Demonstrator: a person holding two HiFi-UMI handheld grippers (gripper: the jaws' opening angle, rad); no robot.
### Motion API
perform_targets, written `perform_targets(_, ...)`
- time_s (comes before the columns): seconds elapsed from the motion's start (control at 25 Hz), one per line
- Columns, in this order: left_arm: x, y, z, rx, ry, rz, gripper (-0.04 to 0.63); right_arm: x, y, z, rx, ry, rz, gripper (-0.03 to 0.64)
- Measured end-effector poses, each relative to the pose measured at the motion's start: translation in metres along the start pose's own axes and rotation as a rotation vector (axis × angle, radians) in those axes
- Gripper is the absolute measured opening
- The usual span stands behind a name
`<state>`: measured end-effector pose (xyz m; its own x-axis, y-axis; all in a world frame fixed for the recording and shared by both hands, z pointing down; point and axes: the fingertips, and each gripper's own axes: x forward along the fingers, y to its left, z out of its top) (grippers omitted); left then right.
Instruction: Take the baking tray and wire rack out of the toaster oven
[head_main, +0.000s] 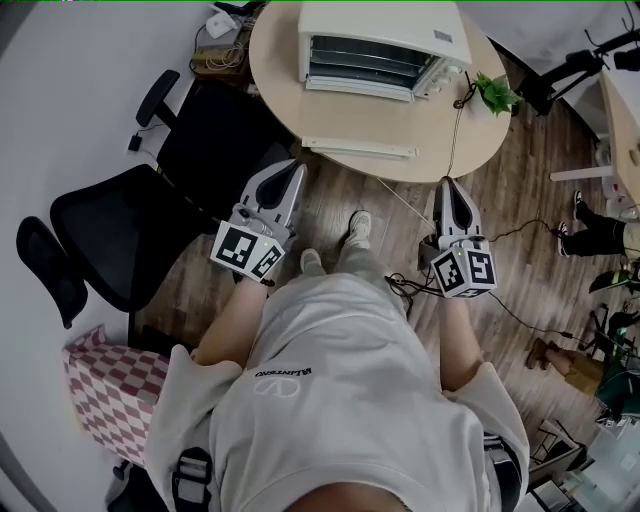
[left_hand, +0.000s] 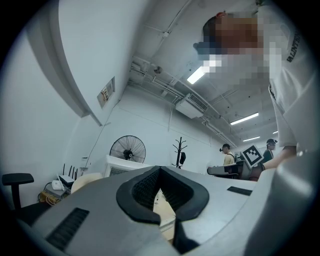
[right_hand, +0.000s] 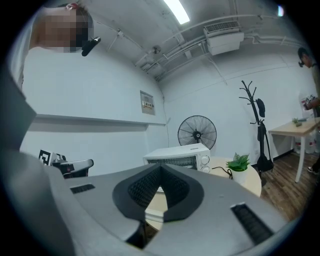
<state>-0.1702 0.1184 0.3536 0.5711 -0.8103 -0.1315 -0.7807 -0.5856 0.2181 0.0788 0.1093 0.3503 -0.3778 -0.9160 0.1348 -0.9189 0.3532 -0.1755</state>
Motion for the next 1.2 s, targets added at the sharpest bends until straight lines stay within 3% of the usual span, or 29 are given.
perform_targets(0.4,0.039,-0.003,-0.008,0.010,0.019,0.003,0.000,0.025,-0.018,-0.005,0.026,0.012,0.047,-0.003)
perform_targets(0.72,0.100,0.000,-0.030,-0.082,0.035,0.021,0.000,0.070,-0.039,-0.011,0.068,0.049,0.132,-0.003)
perform_targets(1.2,0.183,0.011,-0.054,-0.094,0.073,0.076,0.000,0.162,-0.067,-0.024,0.254,0.112,0.305,-0.004)
